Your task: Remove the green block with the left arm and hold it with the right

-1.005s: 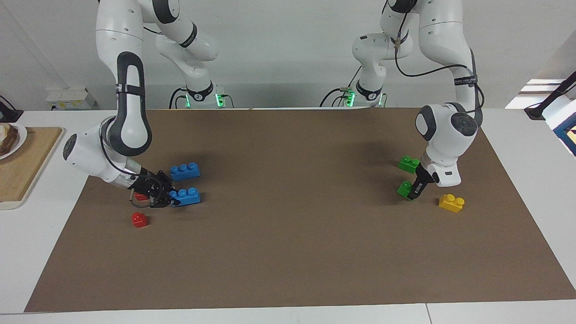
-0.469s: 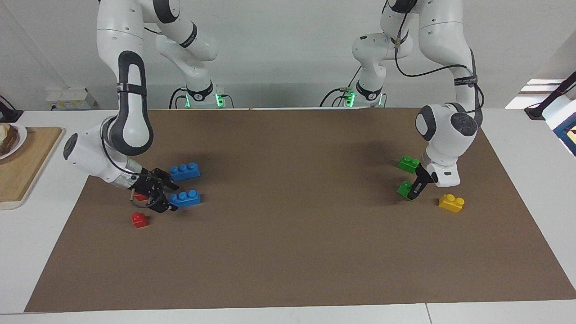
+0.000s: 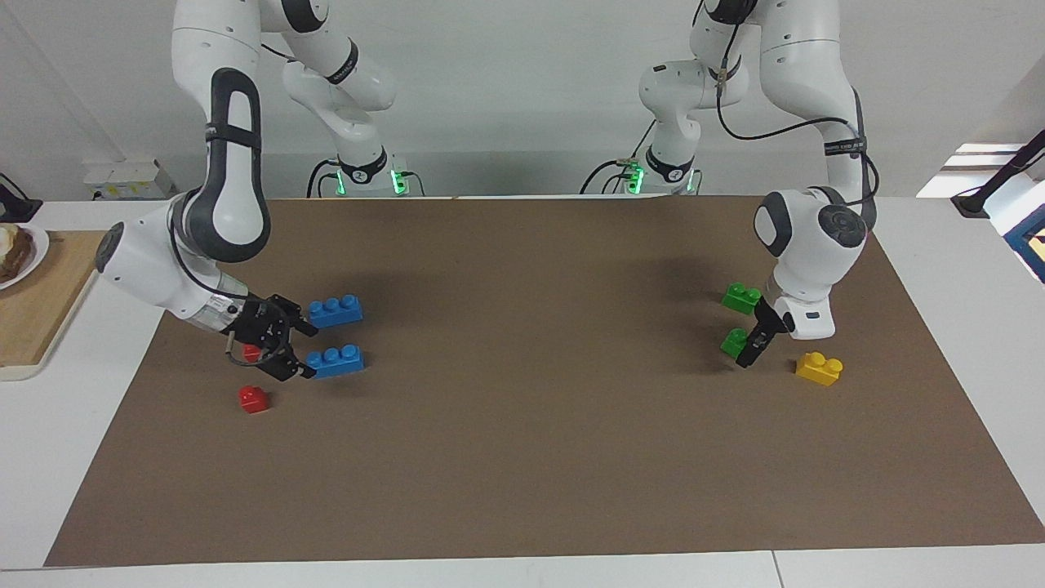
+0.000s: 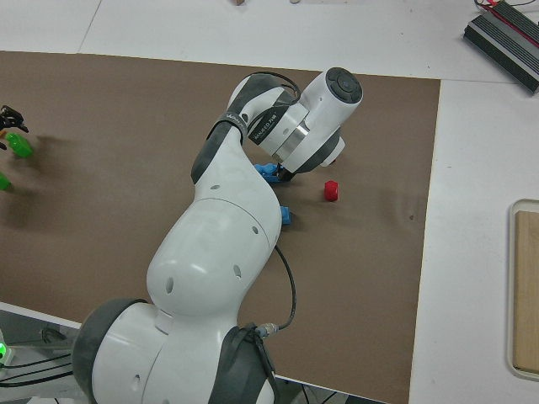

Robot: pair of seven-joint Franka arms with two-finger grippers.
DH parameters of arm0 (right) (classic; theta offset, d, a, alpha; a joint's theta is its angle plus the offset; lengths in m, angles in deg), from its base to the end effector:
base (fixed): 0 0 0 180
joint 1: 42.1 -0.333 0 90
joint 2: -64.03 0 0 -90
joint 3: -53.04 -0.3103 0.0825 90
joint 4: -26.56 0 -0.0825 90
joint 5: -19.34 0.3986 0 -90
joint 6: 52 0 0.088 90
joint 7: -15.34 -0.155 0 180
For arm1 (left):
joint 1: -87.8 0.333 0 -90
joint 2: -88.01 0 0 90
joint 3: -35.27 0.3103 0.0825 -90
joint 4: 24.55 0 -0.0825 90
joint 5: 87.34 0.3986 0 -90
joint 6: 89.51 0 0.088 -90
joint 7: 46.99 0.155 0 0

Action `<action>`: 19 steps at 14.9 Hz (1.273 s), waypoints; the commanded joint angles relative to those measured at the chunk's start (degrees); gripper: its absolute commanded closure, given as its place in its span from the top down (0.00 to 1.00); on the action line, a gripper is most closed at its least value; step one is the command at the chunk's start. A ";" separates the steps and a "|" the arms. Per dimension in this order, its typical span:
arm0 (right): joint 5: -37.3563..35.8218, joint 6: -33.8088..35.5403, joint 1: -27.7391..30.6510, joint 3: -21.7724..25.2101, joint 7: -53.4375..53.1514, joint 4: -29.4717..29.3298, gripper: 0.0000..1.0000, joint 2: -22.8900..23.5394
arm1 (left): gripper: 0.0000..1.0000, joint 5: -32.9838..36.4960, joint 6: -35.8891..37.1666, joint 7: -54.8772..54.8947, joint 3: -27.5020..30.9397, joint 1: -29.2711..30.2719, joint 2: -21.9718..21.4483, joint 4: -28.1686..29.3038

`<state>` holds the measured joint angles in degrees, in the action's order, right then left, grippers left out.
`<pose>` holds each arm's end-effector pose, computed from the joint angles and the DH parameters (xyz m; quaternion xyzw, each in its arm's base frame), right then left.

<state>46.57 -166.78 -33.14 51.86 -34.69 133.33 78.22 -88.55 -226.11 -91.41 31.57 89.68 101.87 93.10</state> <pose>0.6178 -0.0368 0.3259 -0.7958 0.5653 0.1249 0.1775 0.6087 -0.0201 0.2659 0.9275 0.3709 0.0350 0.0316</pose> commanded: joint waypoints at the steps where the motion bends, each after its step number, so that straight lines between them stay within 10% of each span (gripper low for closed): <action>1: -5.07 4.21 -0.25 -0.75 3.24 -2.87 0.99 -3.10 | 1.00 -0.20 5.71 1.00 -0.08 0.40 -3.22 -2.15; 10: -20.46 17.64 -5.26 -0.93 25.93 -10.60 1.00 -12.59 | 1.00 1.73 26.37 20.57 0.09 0.40 -9.81 -14.81; 19: -24.94 30.24 -4.74 -0.84 49.57 -13.87 1.00 -17.95 | 1.00 1.73 40.52 36.25 0.00 0.14 -21.33 -14.38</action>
<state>23.51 -137.70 -38.69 51.29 9.52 119.07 61.74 -87.70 -187.91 -56.59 31.77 89.70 82.76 77.68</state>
